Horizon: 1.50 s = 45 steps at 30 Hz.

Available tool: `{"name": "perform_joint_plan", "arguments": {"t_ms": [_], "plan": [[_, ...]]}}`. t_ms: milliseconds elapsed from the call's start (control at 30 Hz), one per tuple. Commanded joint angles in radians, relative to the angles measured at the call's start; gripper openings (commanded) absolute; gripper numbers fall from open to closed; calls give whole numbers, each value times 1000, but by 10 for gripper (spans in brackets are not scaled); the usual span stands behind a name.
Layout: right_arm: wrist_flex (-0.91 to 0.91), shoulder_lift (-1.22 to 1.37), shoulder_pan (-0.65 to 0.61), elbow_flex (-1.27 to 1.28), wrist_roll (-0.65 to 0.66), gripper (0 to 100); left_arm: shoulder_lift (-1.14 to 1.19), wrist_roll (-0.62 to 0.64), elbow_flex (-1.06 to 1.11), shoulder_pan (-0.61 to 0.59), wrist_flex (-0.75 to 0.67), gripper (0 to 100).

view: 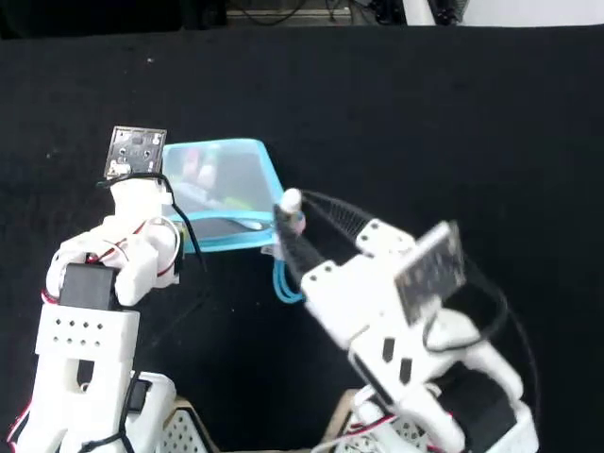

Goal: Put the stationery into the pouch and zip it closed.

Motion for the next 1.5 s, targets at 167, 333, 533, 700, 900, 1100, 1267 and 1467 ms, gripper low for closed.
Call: {"name": "perform_joint_plan", "arguments": {"t_ms": [167,333,533,700,900,1100,1267,1467], "plan": [[-356,-183,-75,248,-6,11,0,5,-15,-5,-14,30],[-509,-217,-74,429,-6,11,0,5,-15,-5,-14,30],[-652,-219,20,598,-6,11,0,5,-15,-5,-14,30],[-740,-219,149,731,-6,11,0,5,-15,-5,-14,30],[-738,-219,127,837,147,11,0,5,-16,-5,-14,30],[-560,-220,-87,811,259,11,0,5,-16,-5,-14,30],[-528,-217,-138,794,281,12,0,5,-18,-5,-14,30],[-517,-209,-138,773,267,162,0,5,-18,-5,-14,30]]}}
